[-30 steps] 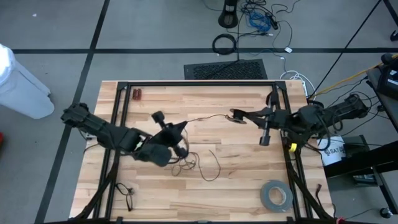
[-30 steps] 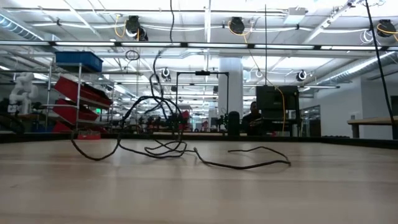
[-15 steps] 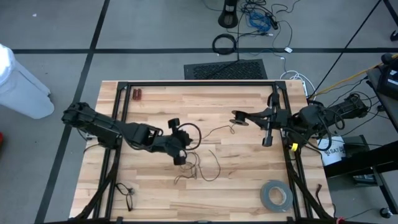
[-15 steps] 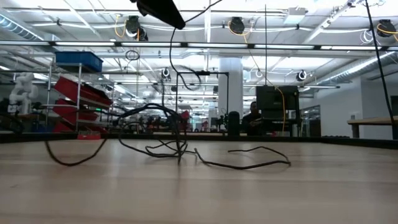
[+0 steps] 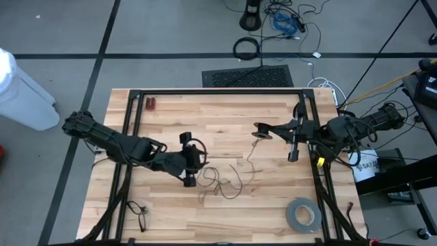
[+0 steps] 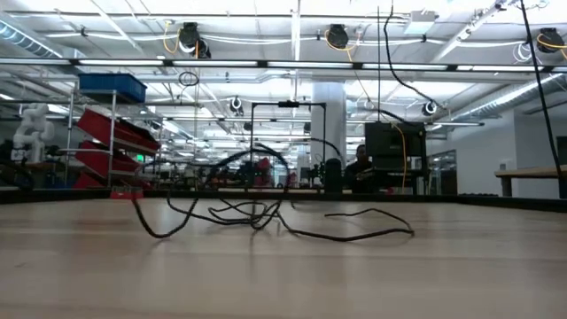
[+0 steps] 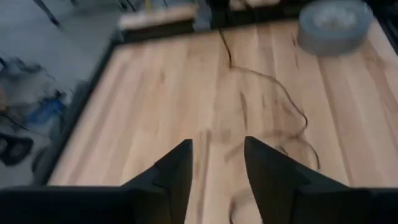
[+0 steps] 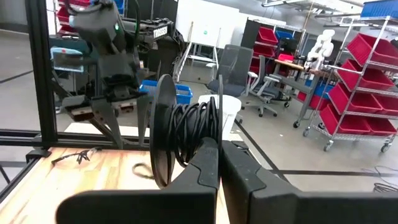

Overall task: Coil cords
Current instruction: Uncoil the black wire from the spool

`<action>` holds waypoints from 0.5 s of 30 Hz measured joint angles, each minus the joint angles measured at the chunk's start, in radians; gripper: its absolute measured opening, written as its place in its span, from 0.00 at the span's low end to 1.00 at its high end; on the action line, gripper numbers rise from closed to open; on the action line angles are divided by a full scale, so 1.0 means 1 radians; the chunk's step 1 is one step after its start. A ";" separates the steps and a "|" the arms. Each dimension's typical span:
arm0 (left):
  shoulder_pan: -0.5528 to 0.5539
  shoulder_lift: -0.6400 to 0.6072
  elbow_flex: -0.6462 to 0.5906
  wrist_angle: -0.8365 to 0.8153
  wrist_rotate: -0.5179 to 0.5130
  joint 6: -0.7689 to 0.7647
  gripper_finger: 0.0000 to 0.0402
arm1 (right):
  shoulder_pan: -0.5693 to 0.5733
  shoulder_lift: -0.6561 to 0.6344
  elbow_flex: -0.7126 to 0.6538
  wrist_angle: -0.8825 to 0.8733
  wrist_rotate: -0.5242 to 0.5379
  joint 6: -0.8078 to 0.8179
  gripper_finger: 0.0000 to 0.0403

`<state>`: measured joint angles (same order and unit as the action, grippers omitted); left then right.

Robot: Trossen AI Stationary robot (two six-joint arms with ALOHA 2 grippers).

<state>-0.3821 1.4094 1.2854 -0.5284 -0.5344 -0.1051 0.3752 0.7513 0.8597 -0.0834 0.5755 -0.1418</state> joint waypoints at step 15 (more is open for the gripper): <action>0.100 0.266 0.000 0.882 -0.129 0.330 0.41 | 0.000 0.001 0.000 0.023 0.000 0.000 0.00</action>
<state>-0.2823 1.6751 1.2854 0.3533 -0.6636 0.2245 0.3752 0.7525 0.8597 -0.0608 0.5755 -0.1417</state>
